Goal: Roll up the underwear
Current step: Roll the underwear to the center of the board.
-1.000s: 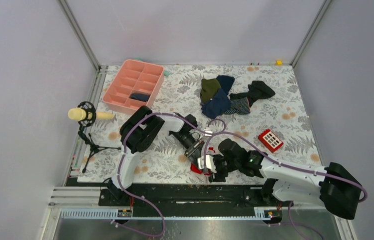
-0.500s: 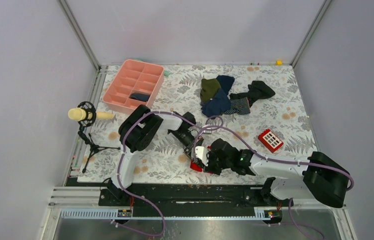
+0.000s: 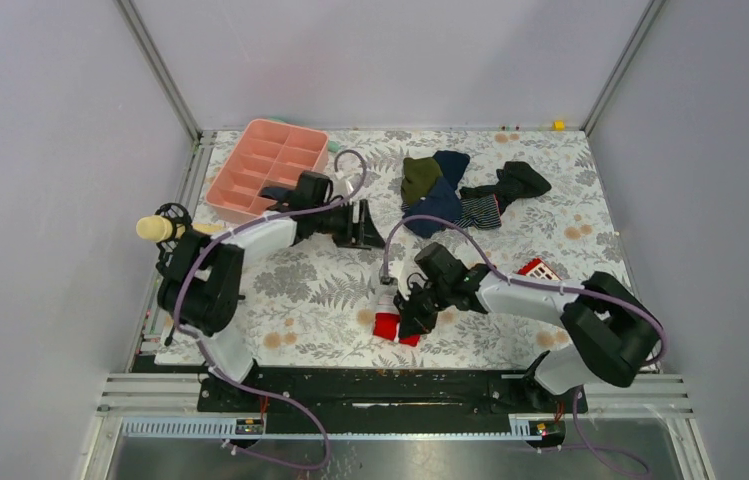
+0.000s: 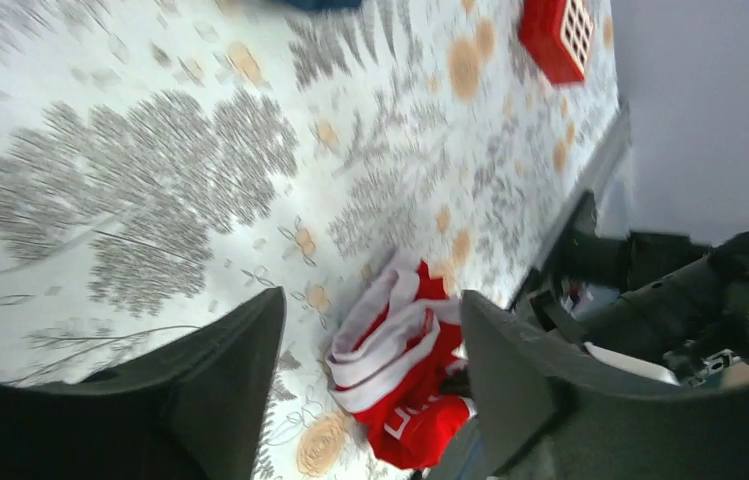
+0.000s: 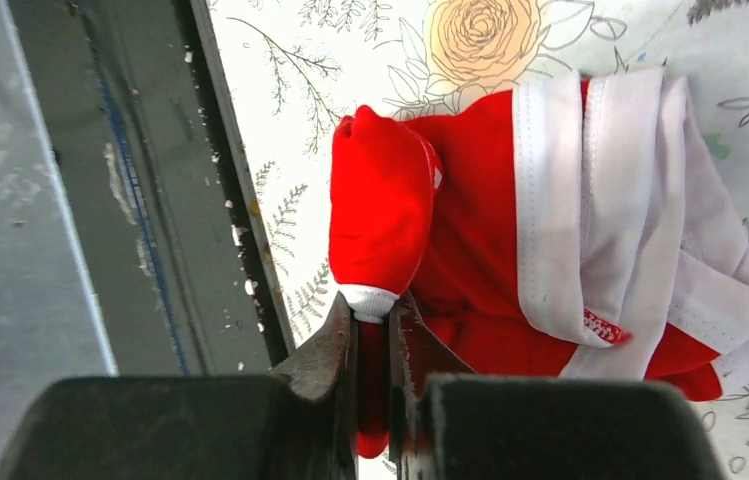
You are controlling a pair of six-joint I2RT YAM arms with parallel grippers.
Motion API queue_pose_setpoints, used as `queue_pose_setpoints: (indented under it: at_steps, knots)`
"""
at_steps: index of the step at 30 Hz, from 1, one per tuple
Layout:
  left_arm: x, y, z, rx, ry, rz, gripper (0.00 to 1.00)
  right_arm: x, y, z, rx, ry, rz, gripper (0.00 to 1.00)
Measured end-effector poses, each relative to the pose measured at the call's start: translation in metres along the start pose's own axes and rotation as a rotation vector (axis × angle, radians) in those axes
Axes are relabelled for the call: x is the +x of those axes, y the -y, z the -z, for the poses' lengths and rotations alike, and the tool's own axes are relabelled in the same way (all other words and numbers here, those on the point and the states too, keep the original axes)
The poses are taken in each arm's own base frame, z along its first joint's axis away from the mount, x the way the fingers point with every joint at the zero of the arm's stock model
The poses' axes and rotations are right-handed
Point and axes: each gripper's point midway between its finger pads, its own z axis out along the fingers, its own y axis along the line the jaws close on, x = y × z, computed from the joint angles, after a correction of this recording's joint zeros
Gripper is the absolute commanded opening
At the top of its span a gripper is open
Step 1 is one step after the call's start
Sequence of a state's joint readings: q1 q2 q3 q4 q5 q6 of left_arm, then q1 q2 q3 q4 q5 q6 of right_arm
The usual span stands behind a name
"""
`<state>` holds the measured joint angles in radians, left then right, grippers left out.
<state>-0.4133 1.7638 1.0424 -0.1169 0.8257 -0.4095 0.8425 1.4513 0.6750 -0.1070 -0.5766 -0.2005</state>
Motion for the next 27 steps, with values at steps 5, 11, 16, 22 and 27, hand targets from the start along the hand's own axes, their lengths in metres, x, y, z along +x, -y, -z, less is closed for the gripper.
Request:
queue_pose_setpoints:
  at_steps: [5, 11, 16, 22, 27]
  knots:
    - [-0.041, 0.019, 0.033, -0.124, 0.209, -0.086, 0.81, -0.001, 0.003, -0.001, -0.104, -0.013, -0.146, 0.0]
    - [-0.061, 0.054, 0.074, -0.194, 0.377, -0.207, 0.78, -0.008, 0.005, -0.011, -0.229, -0.071, -0.285, 0.0]
    - [-0.021, 0.082, 0.075, -0.171, 0.395, -0.462, 0.74, -0.007, 0.014, -0.013, -0.328, -0.082, -0.474, 0.0]
    - [0.097, 0.074, 0.039, -0.058, 0.202, -0.908, 0.72, -0.002, 0.02, -0.013, -0.426, -0.076, -0.631, 0.0]
    - [0.161, 0.055, 0.027, 0.053, 0.089, -1.296, 0.68, -0.002, 0.023, -0.016, -0.513, -0.098, -0.749, 0.0]
